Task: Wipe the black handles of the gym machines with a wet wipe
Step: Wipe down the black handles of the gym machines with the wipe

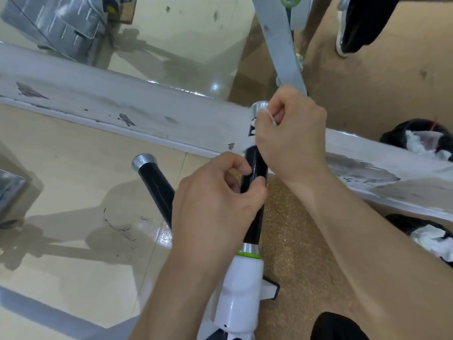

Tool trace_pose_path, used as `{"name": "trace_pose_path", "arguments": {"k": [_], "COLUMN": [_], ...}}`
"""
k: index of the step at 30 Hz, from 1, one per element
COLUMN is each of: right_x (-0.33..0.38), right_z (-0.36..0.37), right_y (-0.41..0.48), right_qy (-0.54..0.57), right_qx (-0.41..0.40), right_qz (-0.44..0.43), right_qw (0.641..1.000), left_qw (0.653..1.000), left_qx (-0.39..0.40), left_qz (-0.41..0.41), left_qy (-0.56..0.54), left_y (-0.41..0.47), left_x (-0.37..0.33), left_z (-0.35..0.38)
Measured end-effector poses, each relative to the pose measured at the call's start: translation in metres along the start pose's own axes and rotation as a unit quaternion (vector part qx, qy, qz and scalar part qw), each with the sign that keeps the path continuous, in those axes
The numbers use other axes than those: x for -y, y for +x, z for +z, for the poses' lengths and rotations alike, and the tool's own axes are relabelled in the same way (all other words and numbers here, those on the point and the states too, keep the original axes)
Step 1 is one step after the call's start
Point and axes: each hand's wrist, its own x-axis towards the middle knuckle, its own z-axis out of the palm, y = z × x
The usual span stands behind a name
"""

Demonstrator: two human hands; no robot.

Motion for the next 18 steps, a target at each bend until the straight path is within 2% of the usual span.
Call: {"name": "trace_pose_path", "arguments": {"k": [2, 4, 6, 9, 11, 14, 18], "right_x": [0.000, 0.003, 0.003, 0.002, 0.000, -0.006, -0.009], "right_z": [-0.004, -0.015, -0.016, -0.001, 0.008, 0.012, -0.004], "right_y": [-0.012, -0.032, -0.034, -0.003, 0.015, 0.020, -0.015], "right_qy": [0.015, 0.036, 0.028, -0.035, -0.050, 0.014, 0.076], "right_qx": [0.018, 0.076, 0.104, 0.041, 0.002, -0.022, 0.031], "right_qz": [0.017, 0.021, -0.010, -0.089, -0.103, -0.065, -0.001], "right_qw": [1.000, 0.996, 0.994, 0.995, 0.993, 0.998, 0.997], "left_qw": [1.000, 1.000, 1.000, 1.000, 1.000, 0.998, 0.996], "left_qx": [0.003, 0.009, 0.017, 0.018, 0.013, 0.004, 0.015], "left_qz": [-0.001, 0.002, 0.008, 0.010, 0.018, 0.055, 0.090], "left_qy": [-0.012, -0.020, -0.017, -0.008, -0.003, 0.004, 0.020], "left_y": [0.000, 0.001, 0.001, 0.002, 0.004, 0.013, 0.030], "left_x": [0.000, 0.002, 0.004, 0.004, 0.002, -0.001, -0.007], "left_z": [-0.002, -0.005, -0.007, -0.006, -0.005, -0.005, -0.002]}}
